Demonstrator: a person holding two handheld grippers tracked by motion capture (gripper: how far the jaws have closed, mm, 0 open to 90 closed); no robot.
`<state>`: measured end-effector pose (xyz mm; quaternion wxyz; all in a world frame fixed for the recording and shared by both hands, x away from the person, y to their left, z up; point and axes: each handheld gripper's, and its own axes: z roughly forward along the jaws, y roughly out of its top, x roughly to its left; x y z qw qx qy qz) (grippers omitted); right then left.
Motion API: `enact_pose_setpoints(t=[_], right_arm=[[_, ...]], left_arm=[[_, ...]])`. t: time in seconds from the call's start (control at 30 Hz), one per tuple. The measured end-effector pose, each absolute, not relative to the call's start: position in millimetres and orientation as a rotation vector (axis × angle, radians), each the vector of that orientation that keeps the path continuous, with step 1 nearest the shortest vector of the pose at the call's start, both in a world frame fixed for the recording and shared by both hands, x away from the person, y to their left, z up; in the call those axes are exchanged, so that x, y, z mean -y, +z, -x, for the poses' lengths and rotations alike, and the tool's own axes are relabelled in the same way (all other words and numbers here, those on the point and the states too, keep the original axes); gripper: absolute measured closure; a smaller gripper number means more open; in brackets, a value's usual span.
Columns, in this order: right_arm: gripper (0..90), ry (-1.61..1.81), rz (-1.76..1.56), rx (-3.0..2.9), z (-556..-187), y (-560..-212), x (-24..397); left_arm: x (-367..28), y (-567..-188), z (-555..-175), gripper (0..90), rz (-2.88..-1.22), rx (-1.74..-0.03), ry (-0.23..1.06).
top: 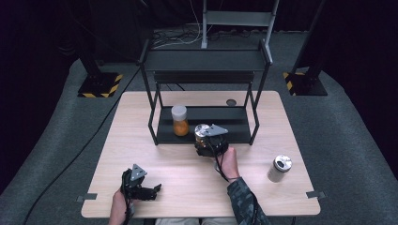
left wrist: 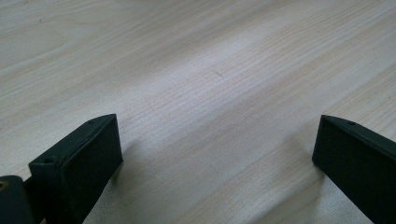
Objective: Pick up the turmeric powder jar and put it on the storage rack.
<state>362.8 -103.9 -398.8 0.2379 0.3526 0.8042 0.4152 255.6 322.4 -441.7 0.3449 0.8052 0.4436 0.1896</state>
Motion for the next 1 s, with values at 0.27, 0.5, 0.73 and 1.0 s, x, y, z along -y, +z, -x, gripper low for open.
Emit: enact_pose_setpoints(t=[0.27, 0.5, 0.73, 1.0], right_arm=[[30.4, 1.139, -0.98, -2.196, -369, -399, 103], [30.4, 1.133, -0.981, -2.196, -374, -400, 100], [30.4, 1.142, -1.001, -2.189, -379, -402, 100], [30.4, 1.133, -1.022, -2.193, -387, -407, 99]], left_arm=[[-322, -442, -256, 0.9, -2.088, -1.153, 0.492], [-322, -442, -256, 0.9, -2.091, -1.152, 0.492], [-322, -442, -256, 0.9, -2.09, -1.152, 0.492], [-322, -442, -256, 0.9, -2.09, -1.152, 0.492]])
